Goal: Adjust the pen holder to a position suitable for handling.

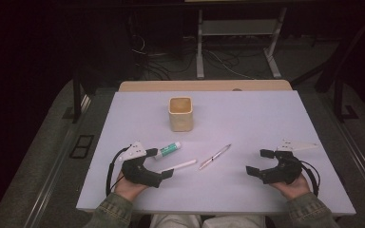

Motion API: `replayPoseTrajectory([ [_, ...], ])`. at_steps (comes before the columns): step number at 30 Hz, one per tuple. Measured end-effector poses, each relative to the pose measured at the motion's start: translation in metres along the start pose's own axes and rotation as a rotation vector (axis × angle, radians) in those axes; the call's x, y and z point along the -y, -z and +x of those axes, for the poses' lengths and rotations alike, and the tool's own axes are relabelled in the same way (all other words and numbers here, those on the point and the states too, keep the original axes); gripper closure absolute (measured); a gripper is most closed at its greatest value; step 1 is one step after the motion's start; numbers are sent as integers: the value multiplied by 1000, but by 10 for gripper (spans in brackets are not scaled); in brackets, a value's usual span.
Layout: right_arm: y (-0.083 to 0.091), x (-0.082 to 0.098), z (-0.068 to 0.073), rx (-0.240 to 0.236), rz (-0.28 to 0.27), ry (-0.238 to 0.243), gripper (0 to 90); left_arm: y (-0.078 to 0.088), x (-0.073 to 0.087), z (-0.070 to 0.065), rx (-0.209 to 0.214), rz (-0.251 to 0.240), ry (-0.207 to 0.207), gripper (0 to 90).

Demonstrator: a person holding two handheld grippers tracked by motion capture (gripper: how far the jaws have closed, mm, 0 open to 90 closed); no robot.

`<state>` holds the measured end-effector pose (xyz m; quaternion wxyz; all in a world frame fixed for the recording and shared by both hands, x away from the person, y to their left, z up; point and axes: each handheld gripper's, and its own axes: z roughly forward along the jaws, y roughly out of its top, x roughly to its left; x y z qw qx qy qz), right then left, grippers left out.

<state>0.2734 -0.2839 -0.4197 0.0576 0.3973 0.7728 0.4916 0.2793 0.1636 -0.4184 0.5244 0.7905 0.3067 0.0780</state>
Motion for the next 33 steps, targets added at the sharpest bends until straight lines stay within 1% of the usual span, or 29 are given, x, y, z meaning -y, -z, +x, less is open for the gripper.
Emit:
replayPoseTrajectory([
  [9,1,1,0,-4,3,-4,4,1,0,0,2,-1,5,0],
  [17,2,0,-1,-3,9,-2,4,2,0,1,8,9,4,0],
  [27,2,0,-1,-4,11,-14,4,4,-3,1,12,17,0,0],
  [33,3,1,-2,-7,10,-16,4,4,-6,1,21,26,7,0],
])
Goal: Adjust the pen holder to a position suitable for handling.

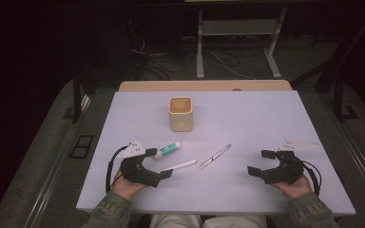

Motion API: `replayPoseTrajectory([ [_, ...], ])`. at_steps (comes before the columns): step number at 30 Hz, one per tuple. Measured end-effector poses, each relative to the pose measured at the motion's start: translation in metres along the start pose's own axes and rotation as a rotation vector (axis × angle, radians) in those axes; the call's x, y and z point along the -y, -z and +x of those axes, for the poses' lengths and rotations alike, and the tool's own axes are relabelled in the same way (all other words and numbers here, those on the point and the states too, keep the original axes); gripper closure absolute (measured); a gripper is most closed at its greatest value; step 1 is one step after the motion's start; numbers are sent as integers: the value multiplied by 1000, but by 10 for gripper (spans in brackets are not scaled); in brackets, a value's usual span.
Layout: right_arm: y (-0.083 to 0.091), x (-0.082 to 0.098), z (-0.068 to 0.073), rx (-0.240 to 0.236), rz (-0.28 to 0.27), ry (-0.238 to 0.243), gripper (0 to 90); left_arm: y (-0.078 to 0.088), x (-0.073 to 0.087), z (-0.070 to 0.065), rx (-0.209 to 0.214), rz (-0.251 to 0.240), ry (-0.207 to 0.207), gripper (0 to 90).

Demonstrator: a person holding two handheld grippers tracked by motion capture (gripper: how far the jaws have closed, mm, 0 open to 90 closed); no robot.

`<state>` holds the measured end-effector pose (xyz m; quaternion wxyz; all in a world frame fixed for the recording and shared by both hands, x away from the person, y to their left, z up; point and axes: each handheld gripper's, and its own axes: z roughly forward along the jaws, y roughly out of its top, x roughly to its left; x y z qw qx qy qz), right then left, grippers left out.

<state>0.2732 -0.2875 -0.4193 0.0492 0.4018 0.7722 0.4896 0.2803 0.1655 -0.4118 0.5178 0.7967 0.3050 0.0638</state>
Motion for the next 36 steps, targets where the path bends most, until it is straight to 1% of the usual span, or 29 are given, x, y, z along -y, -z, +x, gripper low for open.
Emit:
replayPoseTrajectory([
  [2,0,0,0,-2,1,-5,4,0,-2,0,6,13,3,0],
  [10,0,0,0,-4,4,-3,4,1,-8,1,6,16,13,0],
  [16,0,0,0,-5,4,-3,4,3,-17,4,5,24,14,0],
  [21,0,0,-1,-3,4,-6,4,5,-26,10,2,26,21,0],
  [22,0,0,-1,-3,5,-7,4,5,-27,11,0,26,29,0],
  [24,0,0,-1,-3,5,-7,4,5,-31,16,1,33,34,0],
  [29,0,0,0,-2,8,-8,4,4,-37,21,-1,46,37,0],
  [33,0,0,-1,-2,7,-6,4,5,-45,28,-3,49,45,0],
  [36,0,0,-1,-2,6,-7,4,5,-48,30,-5,51,46,0],
])
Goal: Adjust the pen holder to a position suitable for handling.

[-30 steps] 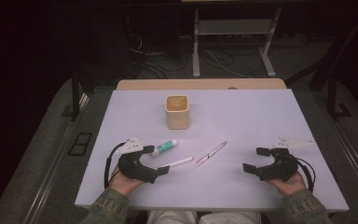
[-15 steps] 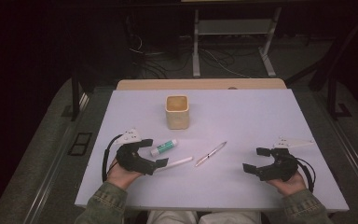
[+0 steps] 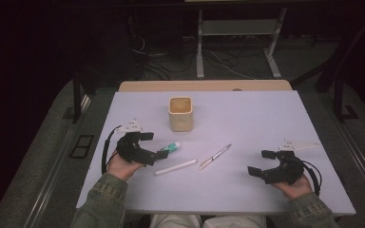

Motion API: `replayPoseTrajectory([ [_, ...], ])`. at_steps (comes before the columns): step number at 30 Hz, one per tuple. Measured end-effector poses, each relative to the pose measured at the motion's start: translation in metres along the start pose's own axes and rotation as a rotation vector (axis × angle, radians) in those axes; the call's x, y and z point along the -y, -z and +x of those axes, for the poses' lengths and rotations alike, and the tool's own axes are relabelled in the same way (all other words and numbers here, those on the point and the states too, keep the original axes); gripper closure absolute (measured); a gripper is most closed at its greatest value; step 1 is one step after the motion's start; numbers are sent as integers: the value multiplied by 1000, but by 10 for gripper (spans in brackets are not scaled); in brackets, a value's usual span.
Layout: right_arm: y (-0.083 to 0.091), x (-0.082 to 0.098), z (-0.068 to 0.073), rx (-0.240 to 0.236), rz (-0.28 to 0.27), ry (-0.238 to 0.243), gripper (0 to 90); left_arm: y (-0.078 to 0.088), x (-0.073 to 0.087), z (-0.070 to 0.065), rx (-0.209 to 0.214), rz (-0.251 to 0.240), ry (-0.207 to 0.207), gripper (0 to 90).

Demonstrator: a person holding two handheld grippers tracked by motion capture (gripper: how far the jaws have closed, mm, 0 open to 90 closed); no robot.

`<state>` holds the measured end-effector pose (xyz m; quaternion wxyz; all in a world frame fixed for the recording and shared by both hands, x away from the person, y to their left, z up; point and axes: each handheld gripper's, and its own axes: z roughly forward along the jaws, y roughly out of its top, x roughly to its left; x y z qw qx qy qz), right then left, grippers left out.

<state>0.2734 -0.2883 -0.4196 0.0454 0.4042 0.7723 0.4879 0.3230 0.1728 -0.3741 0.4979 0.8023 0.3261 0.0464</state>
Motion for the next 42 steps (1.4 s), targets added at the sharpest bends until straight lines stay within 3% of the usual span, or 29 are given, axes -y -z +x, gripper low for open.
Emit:
replayPoseTrajectory([
  [13,0,0,-1,0,-2,-4,4,0,-12,18,-15,21,17,0],
  [34,0,0,-1,-1,-4,-3,4,-5,-31,56,-72,48,79,0],
  [42,1,0,-1,-1,-4,-5,4,-8,-40,68,-94,32,94,17],
])
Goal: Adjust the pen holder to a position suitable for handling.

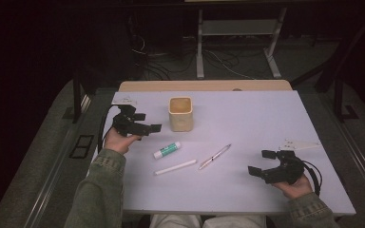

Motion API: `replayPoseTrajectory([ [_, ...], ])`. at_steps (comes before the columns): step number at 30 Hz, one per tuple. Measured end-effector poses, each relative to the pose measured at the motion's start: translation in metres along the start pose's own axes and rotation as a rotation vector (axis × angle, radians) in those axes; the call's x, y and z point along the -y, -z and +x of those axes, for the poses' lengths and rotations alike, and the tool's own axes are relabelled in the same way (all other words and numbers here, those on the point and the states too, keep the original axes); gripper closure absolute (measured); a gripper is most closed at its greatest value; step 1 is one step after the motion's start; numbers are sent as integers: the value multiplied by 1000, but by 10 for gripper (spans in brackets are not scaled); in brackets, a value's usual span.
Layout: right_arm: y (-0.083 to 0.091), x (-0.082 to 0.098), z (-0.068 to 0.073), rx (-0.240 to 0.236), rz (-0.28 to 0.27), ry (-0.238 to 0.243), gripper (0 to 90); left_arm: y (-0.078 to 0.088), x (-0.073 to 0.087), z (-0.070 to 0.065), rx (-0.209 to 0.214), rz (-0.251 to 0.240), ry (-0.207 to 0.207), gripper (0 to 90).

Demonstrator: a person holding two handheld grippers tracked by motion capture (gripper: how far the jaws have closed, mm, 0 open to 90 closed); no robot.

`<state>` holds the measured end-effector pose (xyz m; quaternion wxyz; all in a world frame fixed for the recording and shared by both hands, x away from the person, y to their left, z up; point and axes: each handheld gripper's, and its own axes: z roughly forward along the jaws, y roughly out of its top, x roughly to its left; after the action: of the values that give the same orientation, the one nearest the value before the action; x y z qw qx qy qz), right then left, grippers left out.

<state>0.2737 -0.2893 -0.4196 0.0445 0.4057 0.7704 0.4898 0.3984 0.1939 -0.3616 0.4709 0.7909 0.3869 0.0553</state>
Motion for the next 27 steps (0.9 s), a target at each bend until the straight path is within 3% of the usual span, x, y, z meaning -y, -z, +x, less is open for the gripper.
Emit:
replayPoseTrajectory([
  [8,0,0,0,-3,-1,2,4,-8,-10,8,-17,18,9,38],
  [13,0,0,0,-2,1,4,4,-13,-15,16,-34,11,49,53],
  [14,0,0,0,-2,2,4,4,-15,-15,18,-44,11,72,58],
  [17,-1,0,0,-3,3,3,4,-17,-16,22,-48,12,70,72],
  [18,-1,0,0,-3,3,3,4,-19,-16,22,-48,7,92,72],
  [27,0,0,1,-2,5,2,4,-31,-15,33,-51,-36,149,175],
])
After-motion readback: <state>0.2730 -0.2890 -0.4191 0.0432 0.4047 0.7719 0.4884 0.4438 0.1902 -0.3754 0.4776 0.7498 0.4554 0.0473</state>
